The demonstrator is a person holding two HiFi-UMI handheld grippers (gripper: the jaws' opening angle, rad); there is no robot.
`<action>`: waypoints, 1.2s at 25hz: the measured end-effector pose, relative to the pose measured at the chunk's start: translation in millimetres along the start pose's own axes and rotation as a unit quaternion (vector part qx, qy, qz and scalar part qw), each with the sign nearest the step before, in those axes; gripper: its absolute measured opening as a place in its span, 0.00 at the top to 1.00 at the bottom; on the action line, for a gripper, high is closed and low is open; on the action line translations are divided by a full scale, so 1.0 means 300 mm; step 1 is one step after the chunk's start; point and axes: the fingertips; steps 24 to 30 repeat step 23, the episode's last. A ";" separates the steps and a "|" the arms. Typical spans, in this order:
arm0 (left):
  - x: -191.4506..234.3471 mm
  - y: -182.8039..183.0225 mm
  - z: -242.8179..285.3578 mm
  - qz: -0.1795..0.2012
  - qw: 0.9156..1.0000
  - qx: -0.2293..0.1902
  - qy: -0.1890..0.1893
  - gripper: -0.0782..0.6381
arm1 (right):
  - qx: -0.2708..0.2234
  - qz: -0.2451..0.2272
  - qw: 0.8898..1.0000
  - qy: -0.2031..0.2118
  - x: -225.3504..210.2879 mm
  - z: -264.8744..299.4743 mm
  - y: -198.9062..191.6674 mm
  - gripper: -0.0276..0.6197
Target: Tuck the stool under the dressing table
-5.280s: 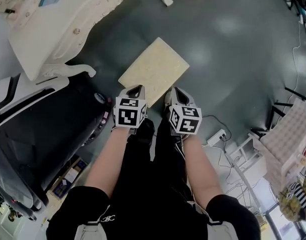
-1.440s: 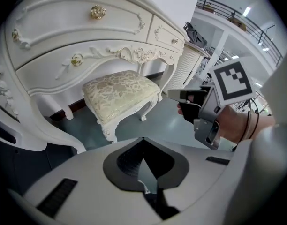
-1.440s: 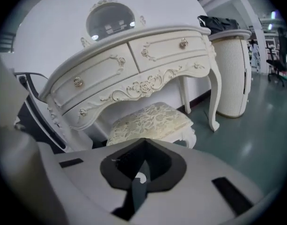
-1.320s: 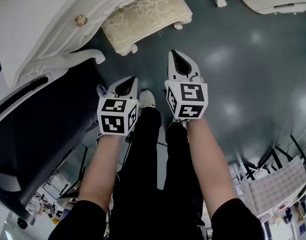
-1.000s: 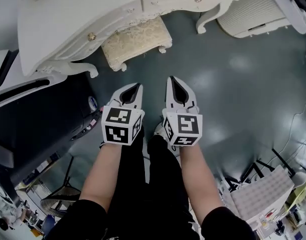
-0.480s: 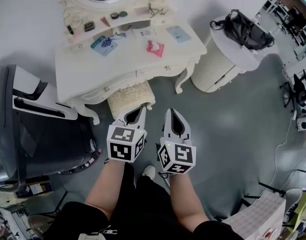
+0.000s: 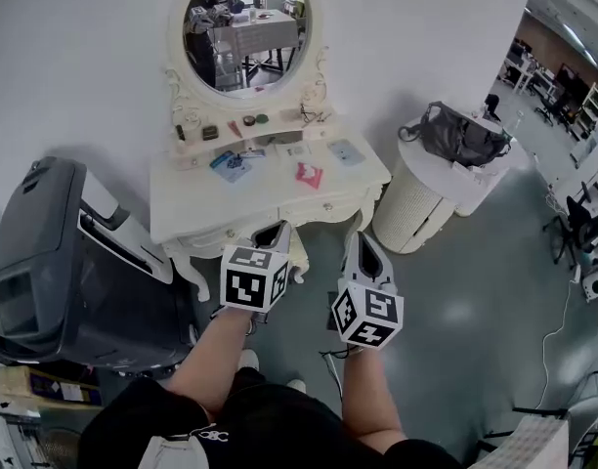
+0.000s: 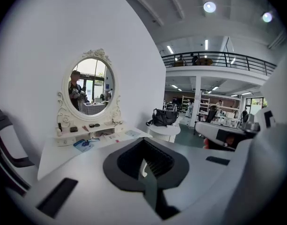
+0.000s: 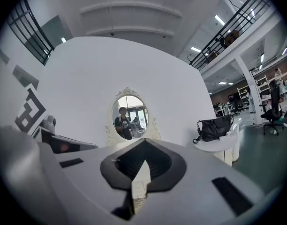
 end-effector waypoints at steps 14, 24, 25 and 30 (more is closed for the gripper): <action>-0.114 0.108 -0.023 0.014 0.999 -0.042 -0.004 0.89 | -0.019 0.008 0.999 0.034 -0.073 -0.004 0.130 0.95; -0.174 0.094 -0.024 0.016 0.999 -0.036 -0.006 0.89 | -0.004 0.005 0.998 0.065 -0.055 -0.025 0.109 0.94; -0.174 0.094 -0.024 0.016 0.999 -0.036 -0.006 0.89 | -0.004 0.005 0.998 0.065 -0.055 -0.025 0.109 0.94; -0.174 0.094 -0.024 0.016 0.999 -0.036 -0.006 0.89 | -0.004 0.005 0.998 0.065 -0.055 -0.025 0.109 0.94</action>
Point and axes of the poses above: the fingertips, and each gripper's own axes: z forward along the fingers, x to its left, y out of its top, and after that the axes turned 9 degrees about -x, right-handed
